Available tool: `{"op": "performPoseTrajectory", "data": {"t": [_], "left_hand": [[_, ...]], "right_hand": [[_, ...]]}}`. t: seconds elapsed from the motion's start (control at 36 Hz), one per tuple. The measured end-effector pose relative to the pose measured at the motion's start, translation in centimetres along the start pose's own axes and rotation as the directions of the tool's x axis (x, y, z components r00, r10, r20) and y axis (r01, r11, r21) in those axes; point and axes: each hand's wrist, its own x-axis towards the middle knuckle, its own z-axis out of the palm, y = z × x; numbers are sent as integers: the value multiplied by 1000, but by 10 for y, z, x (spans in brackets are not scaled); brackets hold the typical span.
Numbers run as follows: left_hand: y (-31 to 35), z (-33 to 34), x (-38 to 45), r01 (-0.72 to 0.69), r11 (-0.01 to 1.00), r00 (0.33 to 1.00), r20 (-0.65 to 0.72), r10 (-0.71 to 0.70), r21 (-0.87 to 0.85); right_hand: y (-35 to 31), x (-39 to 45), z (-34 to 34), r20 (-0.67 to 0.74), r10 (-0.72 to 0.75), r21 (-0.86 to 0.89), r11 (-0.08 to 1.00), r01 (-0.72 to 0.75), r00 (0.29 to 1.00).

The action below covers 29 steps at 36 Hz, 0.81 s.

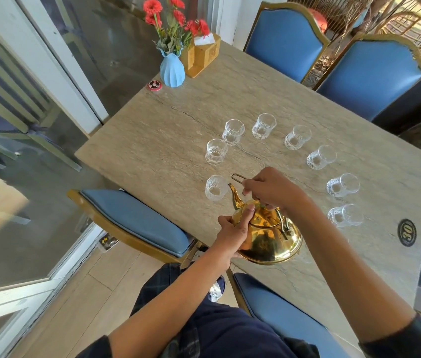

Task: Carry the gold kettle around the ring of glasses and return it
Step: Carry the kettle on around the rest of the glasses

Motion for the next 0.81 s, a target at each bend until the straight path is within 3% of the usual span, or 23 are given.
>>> {"op": "performPoseTrajectory", "data": {"t": [0.81], "left_hand": [[0,0,12,13,1000,1000,7,-13,-15]], "right_hand": [[-3,6,-3,8,-19,-12,1000,19,1000]]}}
